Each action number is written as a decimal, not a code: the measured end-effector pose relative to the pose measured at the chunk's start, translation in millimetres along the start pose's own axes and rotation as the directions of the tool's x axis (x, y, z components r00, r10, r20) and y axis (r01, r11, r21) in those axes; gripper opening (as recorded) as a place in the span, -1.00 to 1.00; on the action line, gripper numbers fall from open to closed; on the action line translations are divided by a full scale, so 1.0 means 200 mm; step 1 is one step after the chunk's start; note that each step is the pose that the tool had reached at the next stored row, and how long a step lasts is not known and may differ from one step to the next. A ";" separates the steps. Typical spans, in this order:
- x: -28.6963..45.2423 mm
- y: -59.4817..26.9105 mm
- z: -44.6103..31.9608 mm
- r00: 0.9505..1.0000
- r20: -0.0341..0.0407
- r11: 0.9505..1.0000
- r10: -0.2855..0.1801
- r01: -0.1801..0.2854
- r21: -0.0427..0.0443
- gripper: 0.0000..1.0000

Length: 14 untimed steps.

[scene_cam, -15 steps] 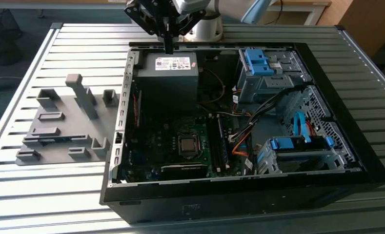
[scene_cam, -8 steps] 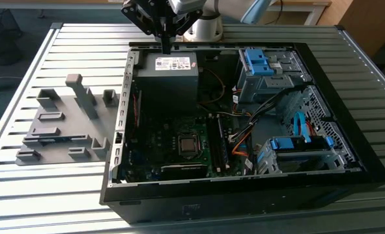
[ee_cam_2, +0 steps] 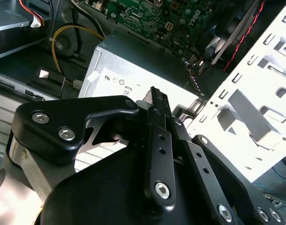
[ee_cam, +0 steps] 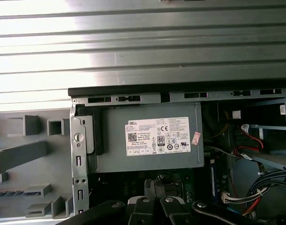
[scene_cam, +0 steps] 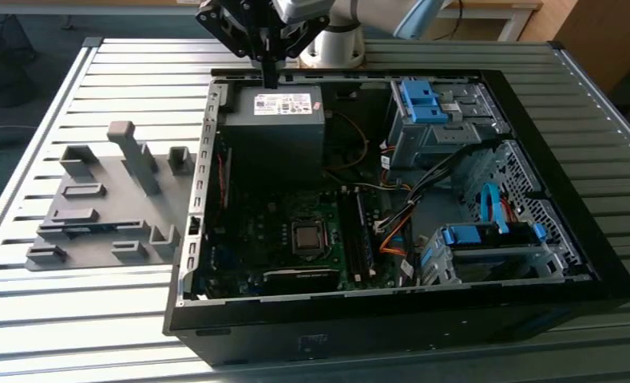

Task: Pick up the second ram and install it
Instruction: 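Reach for the second ram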

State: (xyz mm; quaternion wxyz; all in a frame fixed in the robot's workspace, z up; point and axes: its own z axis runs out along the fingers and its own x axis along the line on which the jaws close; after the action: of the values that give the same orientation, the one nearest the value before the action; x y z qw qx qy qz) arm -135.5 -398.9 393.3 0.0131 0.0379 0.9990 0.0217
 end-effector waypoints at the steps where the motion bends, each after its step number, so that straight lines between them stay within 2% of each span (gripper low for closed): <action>1: 0.001 0.000 0.000 1.000 0.000 1.000 0.000 0.000 0.000 -0.79; 14: 0.021 -0.002 0.001 1.000 0.000 1.000 0.000 0.000 0.000 -0.79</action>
State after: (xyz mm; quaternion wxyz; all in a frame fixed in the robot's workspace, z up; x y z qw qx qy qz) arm -139.7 -398.9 393.0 0.0130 0.0378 0.9990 0.0217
